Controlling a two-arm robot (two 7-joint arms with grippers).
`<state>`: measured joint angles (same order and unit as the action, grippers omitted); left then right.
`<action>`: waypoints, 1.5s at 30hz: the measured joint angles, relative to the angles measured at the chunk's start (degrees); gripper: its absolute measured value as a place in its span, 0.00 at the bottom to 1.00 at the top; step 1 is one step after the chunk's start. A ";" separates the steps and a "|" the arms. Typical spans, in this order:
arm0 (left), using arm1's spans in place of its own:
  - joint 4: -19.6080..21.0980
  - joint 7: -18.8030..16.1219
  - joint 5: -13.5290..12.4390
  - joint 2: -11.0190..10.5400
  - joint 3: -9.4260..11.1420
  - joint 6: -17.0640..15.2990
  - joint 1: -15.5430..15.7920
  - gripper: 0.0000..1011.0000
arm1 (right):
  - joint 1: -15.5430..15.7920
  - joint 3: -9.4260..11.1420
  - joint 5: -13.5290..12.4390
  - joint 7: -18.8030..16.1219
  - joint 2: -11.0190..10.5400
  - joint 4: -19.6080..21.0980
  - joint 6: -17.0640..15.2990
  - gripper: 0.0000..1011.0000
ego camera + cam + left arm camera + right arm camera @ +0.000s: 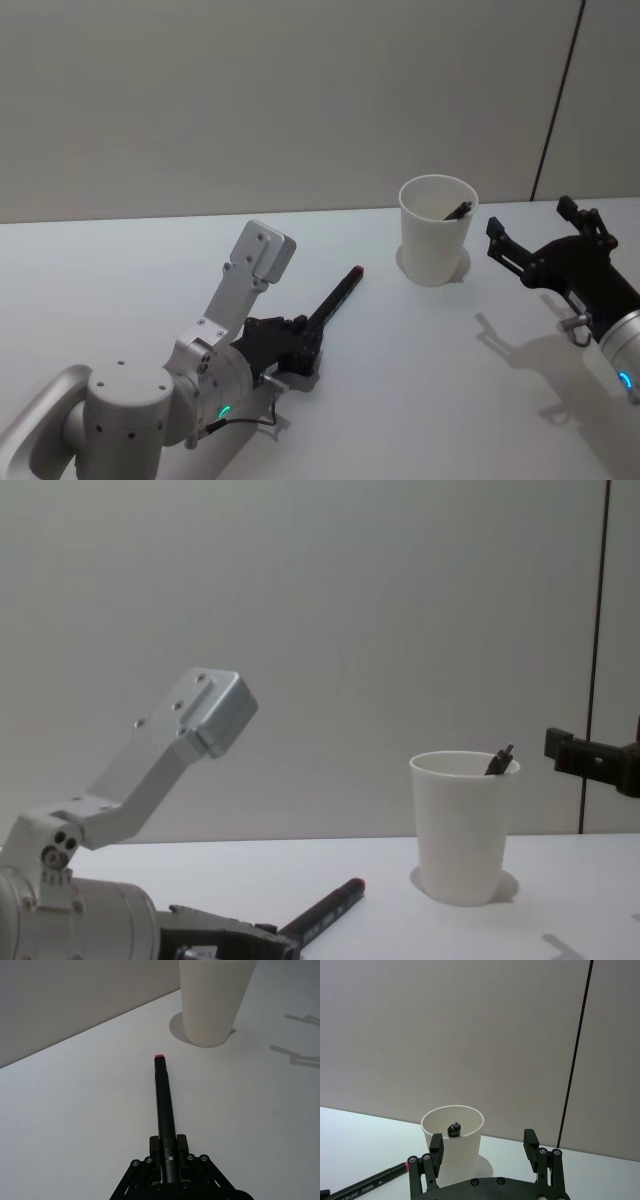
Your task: Place the pen into the pen holder.
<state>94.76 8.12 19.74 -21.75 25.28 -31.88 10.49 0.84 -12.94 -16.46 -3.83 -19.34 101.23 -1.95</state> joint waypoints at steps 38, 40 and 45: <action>2.37 0.34 4.30 -3.13 -2.72 21.94 -3.84 0.19 | 0.00 0.00 0.00 0.00 0.00 0.00 0.00 0.99; 2.58 0.83 4.41 -3.37 -2.88 23.01 -3.98 0.19 | 0.00 0.00 0.00 0.00 0.00 0.00 0.00 0.99; 3.20 3.28 4.59 -4.10 -3.35 26.08 -4.18 0.19 | 0.00 0.00 0.00 0.00 0.00 0.00 0.00 0.99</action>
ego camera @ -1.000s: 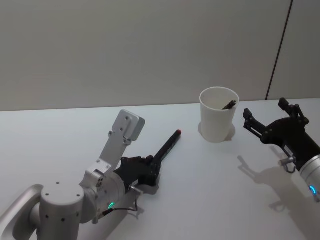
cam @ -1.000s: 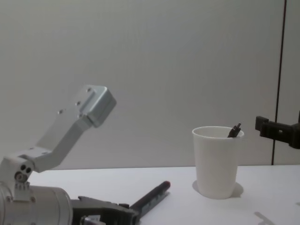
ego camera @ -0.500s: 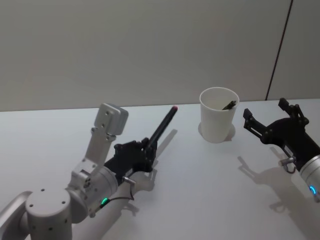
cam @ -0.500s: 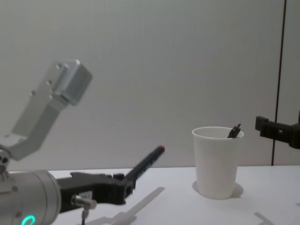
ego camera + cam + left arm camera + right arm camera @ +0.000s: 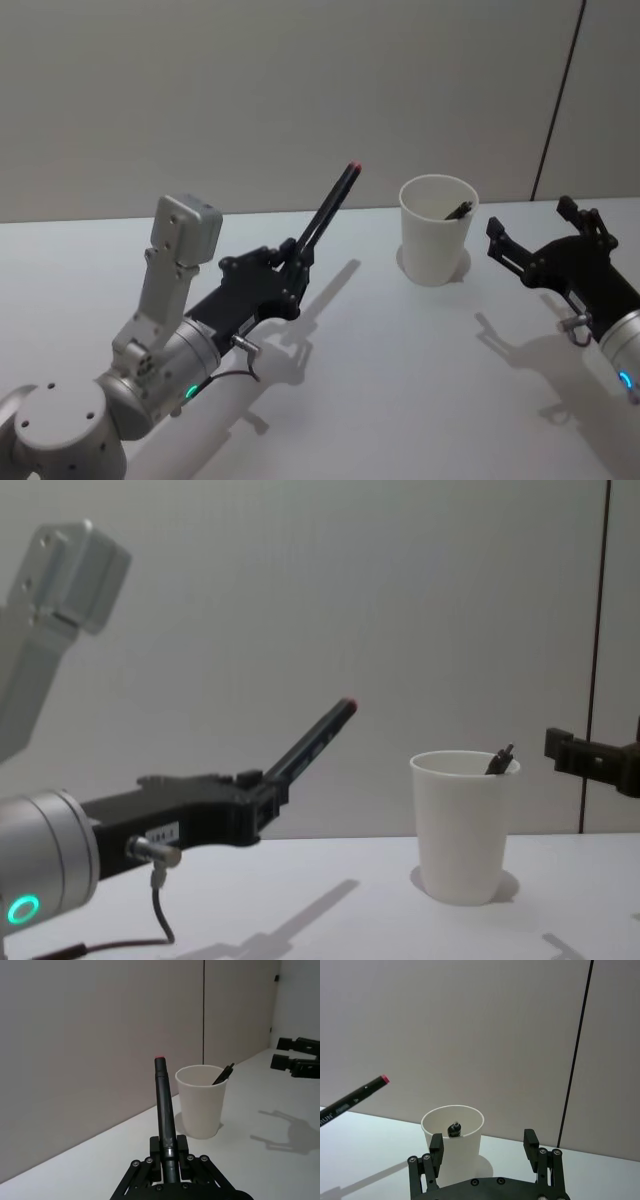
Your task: Place the pen into the pen holder.
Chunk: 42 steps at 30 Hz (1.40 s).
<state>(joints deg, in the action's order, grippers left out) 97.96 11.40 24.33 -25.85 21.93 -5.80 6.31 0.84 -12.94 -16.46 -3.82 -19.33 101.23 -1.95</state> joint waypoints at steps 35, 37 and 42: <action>0.54 13.02 -11.50 1.21 1.43 5.96 3.57 0.19 | 0.00 0.00 0.00 0.00 0.00 0.00 0.00 0.99; 0.68 12.49 -12.64 1.28 1.57 6.26 3.57 0.19 | 0.00 0.00 0.00 0.00 0.00 0.00 0.00 0.99; 1.02 11.08 -15.05 1.41 1.82 6.87 3.50 0.19 | 0.00 0.00 0.00 0.00 0.00 0.00 0.00 0.99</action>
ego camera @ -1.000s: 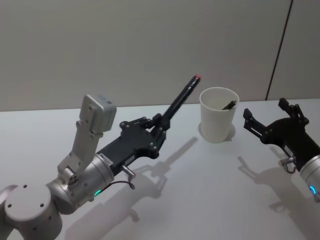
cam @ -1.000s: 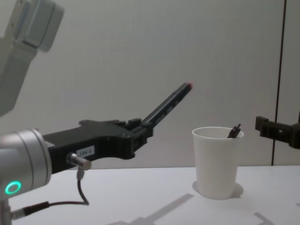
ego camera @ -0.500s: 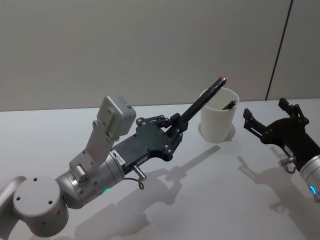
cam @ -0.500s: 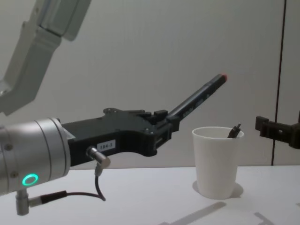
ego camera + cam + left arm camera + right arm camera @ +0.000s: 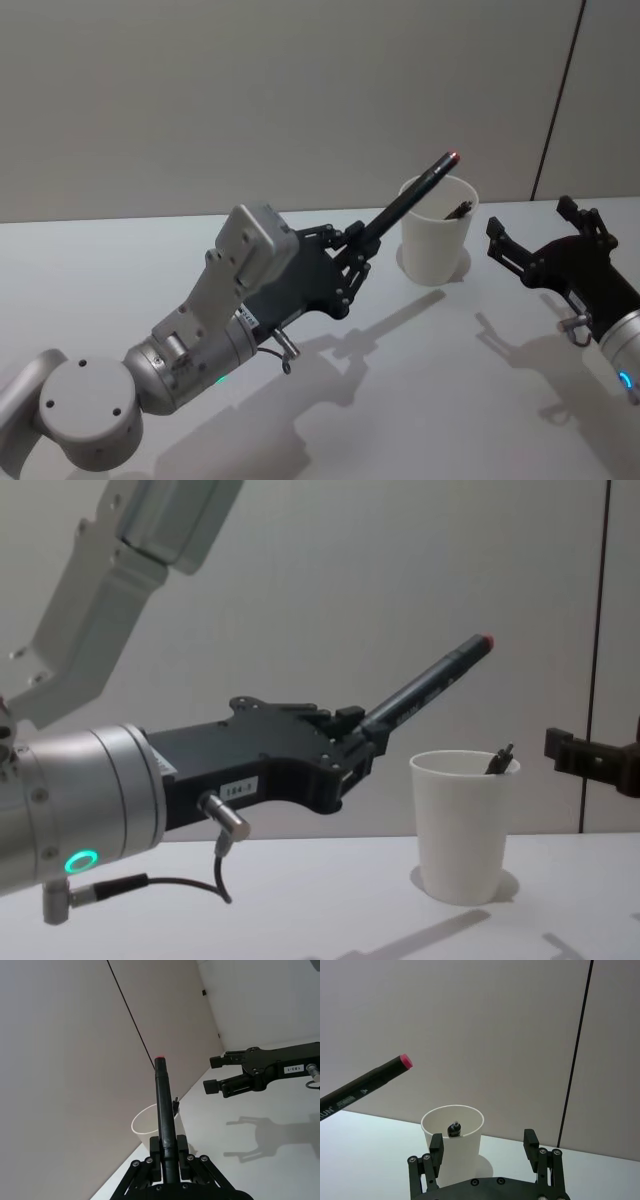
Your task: Place the pen into the pen holder.
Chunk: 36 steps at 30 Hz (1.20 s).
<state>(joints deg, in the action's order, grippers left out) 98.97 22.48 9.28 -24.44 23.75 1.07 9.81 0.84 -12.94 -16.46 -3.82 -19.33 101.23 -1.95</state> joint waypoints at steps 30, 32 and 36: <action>0.08 2.14 0.73 0.75 0.43 1.19 0.16 0.19 | 0.00 0.00 0.00 0.00 0.00 0.00 0.00 0.99; -0.06 2.88 1.24 0.83 0.43 1.29 0.32 0.19 | 0.00 0.00 0.00 0.00 0.00 0.00 0.00 0.99; -0.30 3.98 1.95 0.98 0.44 1.32 0.56 0.19 | 0.00 0.00 0.00 0.00 0.00 0.00 0.00 0.99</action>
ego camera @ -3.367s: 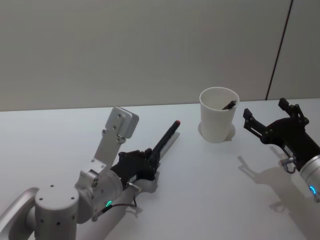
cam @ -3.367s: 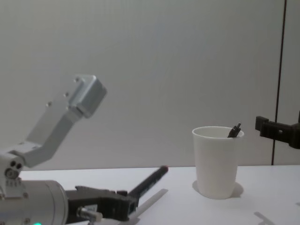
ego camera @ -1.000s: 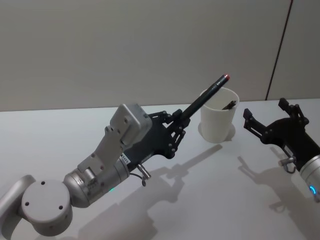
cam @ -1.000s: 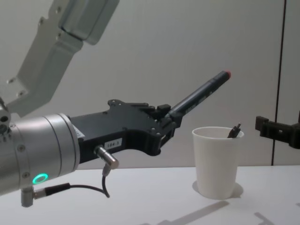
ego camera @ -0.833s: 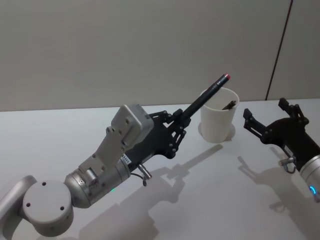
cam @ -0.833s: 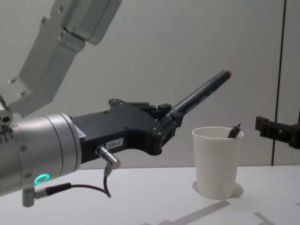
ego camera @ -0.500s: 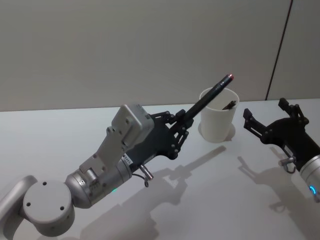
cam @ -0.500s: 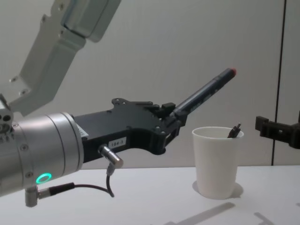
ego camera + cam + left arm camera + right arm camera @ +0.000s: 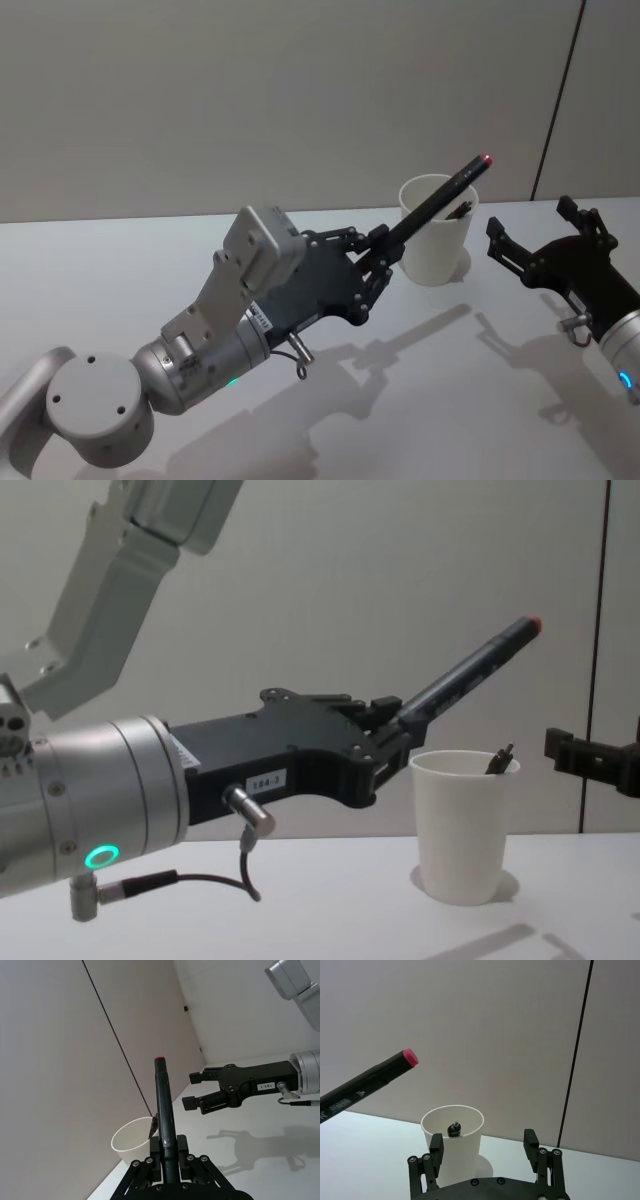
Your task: Place the pen into the pen holder.
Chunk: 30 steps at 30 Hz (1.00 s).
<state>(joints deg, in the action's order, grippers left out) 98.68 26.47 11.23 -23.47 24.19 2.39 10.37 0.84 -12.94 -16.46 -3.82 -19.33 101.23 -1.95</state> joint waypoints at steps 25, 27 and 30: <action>-0.91 1.45 0.78 0.81 0.34 -0.95 0.81 0.19 | 0.07 0.45 -1.58 -1.69 -0.46 0.62 -0.06 0.99; -0.93 1.47 0.79 0.82 0.35 -0.98 0.82 0.19 | 0.15 0.61 -2.36 -2.28 -0.64 0.88 -0.16 0.99; -0.95 1.50 0.82 0.84 0.37 -1.02 0.84 0.19 | 0.41 1.05 -4.47 -3.66 -1.16 1.54 -0.63 0.99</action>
<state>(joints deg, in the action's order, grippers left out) 97.72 27.97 12.05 -22.62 24.55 1.37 11.21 1.24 -11.89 -20.93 -7.48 -20.50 102.77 -2.58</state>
